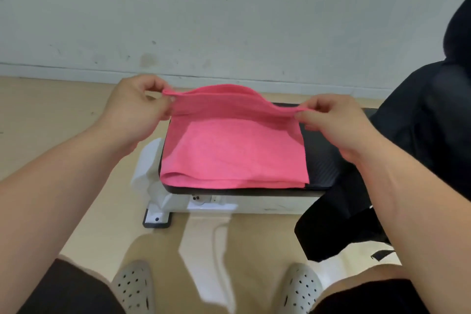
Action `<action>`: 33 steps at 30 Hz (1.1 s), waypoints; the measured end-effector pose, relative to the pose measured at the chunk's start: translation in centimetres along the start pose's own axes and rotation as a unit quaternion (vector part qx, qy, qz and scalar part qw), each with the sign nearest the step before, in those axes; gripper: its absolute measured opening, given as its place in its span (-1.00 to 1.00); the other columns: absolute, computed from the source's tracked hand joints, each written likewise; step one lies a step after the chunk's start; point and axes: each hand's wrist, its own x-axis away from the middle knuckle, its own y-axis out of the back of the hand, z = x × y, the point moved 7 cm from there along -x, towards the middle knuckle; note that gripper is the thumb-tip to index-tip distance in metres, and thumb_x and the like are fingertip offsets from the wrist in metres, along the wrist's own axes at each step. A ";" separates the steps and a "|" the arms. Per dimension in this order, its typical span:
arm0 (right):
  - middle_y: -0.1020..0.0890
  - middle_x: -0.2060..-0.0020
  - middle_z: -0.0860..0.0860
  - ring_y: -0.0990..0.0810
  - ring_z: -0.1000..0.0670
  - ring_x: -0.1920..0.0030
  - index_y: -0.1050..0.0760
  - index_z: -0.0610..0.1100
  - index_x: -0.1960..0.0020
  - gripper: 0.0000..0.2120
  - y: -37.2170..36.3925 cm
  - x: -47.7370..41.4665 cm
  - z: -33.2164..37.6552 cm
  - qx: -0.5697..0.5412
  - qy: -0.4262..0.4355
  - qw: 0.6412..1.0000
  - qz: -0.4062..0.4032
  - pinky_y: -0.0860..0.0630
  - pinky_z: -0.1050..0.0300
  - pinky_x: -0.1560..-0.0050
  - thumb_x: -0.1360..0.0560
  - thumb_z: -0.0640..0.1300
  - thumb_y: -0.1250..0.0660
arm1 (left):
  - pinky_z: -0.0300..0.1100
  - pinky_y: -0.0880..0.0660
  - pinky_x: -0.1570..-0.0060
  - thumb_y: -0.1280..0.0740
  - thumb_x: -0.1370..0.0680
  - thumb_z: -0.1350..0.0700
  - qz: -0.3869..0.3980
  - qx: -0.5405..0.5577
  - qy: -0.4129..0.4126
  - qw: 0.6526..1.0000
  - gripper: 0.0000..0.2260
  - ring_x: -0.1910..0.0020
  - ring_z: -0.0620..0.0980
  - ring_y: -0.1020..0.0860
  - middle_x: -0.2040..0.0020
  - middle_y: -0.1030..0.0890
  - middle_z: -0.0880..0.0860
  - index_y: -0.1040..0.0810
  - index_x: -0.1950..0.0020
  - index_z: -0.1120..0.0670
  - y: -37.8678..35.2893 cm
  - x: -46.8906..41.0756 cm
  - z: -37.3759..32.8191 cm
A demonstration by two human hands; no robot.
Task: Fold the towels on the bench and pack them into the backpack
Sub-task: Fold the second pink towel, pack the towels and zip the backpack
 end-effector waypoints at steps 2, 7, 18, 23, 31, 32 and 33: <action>-0.72 0.19 -0.05 -0.64 0.05 0.20 -0.68 -0.11 0.17 -0.93 -0.3 2.8 -0.6 0.072 0.002 0.996 0.046 -0.55 0.20 0.03 -0.40 -0.25 -0.51 | -0.28 -0.50 0.32 -0.40 -0.54 0.22 0.008 -0.082 -0.016 0.997 -0.88 0.44 -0.13 -0.52 0.27 -0.65 0.15 -0.64 0.13 0.02 0.7 2.4 0.9; -0.68 0.17 0.07 -0.61 0.01 0.12 -0.63 -0.02 0.24 -0.86 -0.9 6.4 -1.5 0.202 0.050 0.976 0.067 -0.54 0.11 0.02 -0.35 -0.23 -0.54 | -0.19 -0.49 0.22 -0.47 -0.46 0.28 0.062 -0.276 -0.167 0.945 -0.87 0.28 -0.12 -0.55 0.18 -0.60 -0.04 -0.68 0.14 0.04 0.8 6.4 1.6; -0.47 0.25 0.14 -0.47 0.01 0.15 -0.52 -0.02 0.27 -0.87 -2.8 7.8 -2.7 0.375 0.141 0.913 0.076 -0.48 0.07 0.18 -0.33 -0.18 -0.46 | -0.16 -0.34 0.22 -0.51 -0.43 0.16 0.138 -0.397 -0.174 0.891 -0.91 0.23 -0.01 -0.43 0.15 -0.50 -0.07 -0.70 0.13 -0.02 -1.0 8.3 4.3; -0.50 0.29 0.14 -0.44 -0.02 0.15 -0.52 0.03 0.27 -0.63 -3.2 7.7 -1.2 0.457 0.152 0.876 0.011 -0.46 0.01 0.08 -0.34 0.34 -0.26 | -0.17 -0.34 0.25 -0.41 -0.47 -0.10 0.097 -0.294 -0.133 0.942 -0.80 0.25 -0.16 -0.46 0.23 -0.54 -0.09 -0.60 0.31 -0.06 -0.1 8.1 3.2; -0.38 -0.49 -0.09 -0.29 -0.19 -0.50 -0.32 0.07 -0.52 -0.52 -10.5 4.4 2.5 0.403 0.166 0.900 -0.013 -0.25 -0.20 -0.46 -0.65 0.16 0.00 | 0.20 -0.07 -0.49 -0.09 -0.64 -0.17 0.157 -0.422 -0.121 0.885 -0.52 -0.58 0.15 -0.11 -0.61 -0.15 0.07 -0.30 -0.53 -0.03 -6.9 6.3 2.6; -0.24 -0.56 -0.09 -0.14 -0.19 -0.57 -0.21 0.10 -0.57 -0.51 -11.5 3.8 2.1 0.407 0.142 0.902 0.006 -0.10 -0.24 -0.53 -0.67 0.16 0.02 | 0.25 0.05 -0.50 -0.04 -0.65 -0.21 0.191 -0.456 -0.099 0.864 -0.46 -0.61 0.12 0.05 -0.65 0.03 0.03 -0.14 -0.60 -0.05 -7.9 6.2 3.4; -0.12 -0.61 -0.07 0.00 -0.19 -0.60 -0.11 0.13 -0.60 -0.48 -12.3 3.3 1.5 0.422 0.121 0.898 0.024 0.03 -0.28 -0.55 -0.67 0.19 0.05 | 0.27 0.12 -0.51 0.01 -0.64 -0.25 0.216 -0.481 -0.083 0.846 -0.40 -0.61 0.11 0.15 -0.64 0.16 0.00 -0.01 -0.63 -0.05 -8.7 6.1 4.1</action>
